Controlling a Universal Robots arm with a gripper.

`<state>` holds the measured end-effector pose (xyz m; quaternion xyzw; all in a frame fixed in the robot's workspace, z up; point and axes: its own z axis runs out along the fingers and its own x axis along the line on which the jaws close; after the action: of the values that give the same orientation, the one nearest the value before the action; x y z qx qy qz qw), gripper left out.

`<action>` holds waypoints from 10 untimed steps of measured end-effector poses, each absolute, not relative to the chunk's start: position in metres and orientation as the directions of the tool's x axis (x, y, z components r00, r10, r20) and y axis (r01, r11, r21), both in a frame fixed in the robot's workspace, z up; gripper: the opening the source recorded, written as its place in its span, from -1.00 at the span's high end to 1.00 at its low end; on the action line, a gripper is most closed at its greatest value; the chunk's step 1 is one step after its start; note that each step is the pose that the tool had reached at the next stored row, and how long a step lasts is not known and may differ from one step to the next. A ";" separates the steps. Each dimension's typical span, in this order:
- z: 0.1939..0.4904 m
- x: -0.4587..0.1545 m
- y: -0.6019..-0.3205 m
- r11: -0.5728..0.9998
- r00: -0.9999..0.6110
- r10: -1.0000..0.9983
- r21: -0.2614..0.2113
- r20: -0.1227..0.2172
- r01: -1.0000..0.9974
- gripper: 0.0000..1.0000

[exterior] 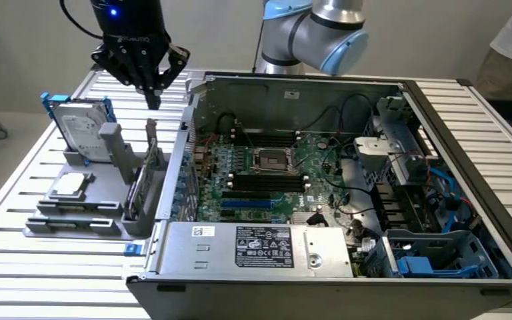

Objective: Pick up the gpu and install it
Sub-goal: 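Pick up the gpu and move the gpu toward the slot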

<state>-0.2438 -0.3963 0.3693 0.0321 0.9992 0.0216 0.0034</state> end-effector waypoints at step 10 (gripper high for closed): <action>0.353 -0.259 -0.403 0.997 -0.998 0.060 0.043 0.004 0.060 0.79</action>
<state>-0.2587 -0.4032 0.3525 0.0298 0.9993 0.0214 -0.0012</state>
